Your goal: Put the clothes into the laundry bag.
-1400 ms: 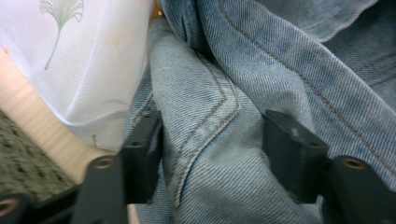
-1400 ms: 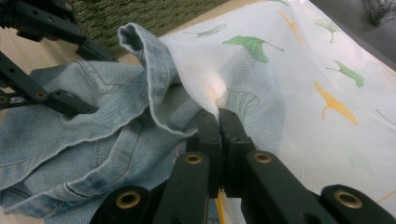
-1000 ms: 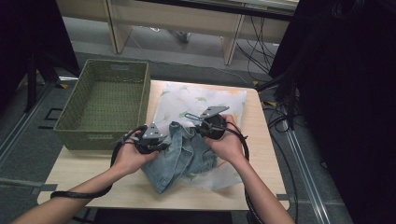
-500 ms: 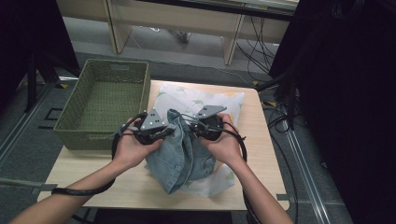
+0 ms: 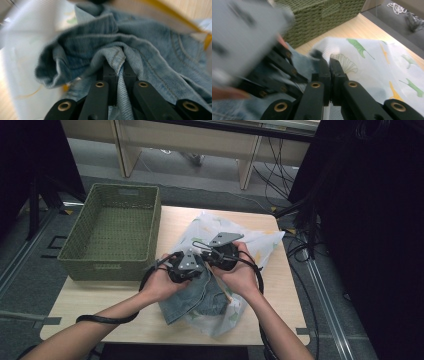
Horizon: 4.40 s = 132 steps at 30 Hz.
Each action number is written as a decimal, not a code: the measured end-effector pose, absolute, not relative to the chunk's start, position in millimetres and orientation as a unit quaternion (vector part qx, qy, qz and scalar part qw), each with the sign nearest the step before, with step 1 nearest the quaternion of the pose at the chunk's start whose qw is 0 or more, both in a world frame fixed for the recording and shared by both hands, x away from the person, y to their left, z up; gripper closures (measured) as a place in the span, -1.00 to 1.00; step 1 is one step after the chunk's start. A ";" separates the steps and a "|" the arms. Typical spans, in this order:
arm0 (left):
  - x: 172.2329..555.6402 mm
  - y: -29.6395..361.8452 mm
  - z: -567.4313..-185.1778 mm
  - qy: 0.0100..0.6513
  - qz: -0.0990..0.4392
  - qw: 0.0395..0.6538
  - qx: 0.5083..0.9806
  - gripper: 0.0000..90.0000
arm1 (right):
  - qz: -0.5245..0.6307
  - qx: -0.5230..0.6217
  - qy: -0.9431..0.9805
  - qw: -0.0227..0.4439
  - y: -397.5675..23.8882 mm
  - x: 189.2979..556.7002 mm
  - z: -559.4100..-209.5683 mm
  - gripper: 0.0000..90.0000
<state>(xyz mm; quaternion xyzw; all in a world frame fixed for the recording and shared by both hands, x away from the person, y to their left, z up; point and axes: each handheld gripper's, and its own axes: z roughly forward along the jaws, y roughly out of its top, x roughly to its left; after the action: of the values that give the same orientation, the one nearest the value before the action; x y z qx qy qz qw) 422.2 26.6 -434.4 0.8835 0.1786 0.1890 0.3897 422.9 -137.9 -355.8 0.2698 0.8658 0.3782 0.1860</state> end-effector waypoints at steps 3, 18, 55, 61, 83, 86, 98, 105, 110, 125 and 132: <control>426.5 18.9 -447.1 0.181 0.184 0.380 0.888 0.88 | 0.373 0.263 0.872 0.176 -138.0 423.0 -357.4 1.00; 400.9 73.7 -400.2 0.224 0.225 0.468 0.825 -0.14 | 0.341 0.281 0.880 0.172 -156.2 427.3 -375.1 1.00; 368.3 87.9 -438.1 0.254 0.109 0.435 0.857 0.75 | 0.329 0.271 0.889 0.169 -142.5 425.4 -383.1 1.00; 353.7 88.5 -407.0 0.250 0.126 0.484 0.829 0.77 | 0.345 0.263 0.885 0.172 -134.2 418.5 -374.5 1.00; 406.6 36.3 -437.9 0.201 0.243 0.421 0.851 0.72 | 0.393 0.268 0.864 0.165 -132.7 419.2 -362.4 1.00; 419.5 29.5 -457.9 0.207 0.231 0.406 0.859 0.72 | 0.377 0.291 0.866 0.155 -140.6 428.4 -376.4 1.00; 424.6 35.2 -457.4 0.222 0.207 0.412 0.859 0.35 | 0.350 0.301 0.874 0.153 -148.9 433.6 -388.7 1.00; 403.8 64.5 -426.1 0.227 0.223 0.446 0.837 0.03 | 0.349 0.302 0.873 0.161 -149.4 434.5 -387.1 1.00; 378.0 84.8 -413.5 0.206 0.231 0.461 0.832 0.00 | 0.350 0.292 0.873 0.172 -148.7 435.1 -386.4 1.00; 355.9 63.8 -463.2 0.108 0.206 0.390 0.891 -0.49 | 0.352 0.288 0.873 0.174 -142.0 431.4 -381.7 1.00; 363.0 41.0 -473.5 0.057 0.257 0.342 0.902 -0.09 | 0.354 0.280 0.876 0.171 -139.1 429.4 -381.5 1.00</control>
<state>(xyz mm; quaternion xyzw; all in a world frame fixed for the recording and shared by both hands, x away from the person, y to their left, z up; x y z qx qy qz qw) 363.0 41.0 -473.5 0.9020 0.0569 0.2571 0.3420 429.4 -139.1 -381.5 0.2804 0.8757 0.3541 0.1708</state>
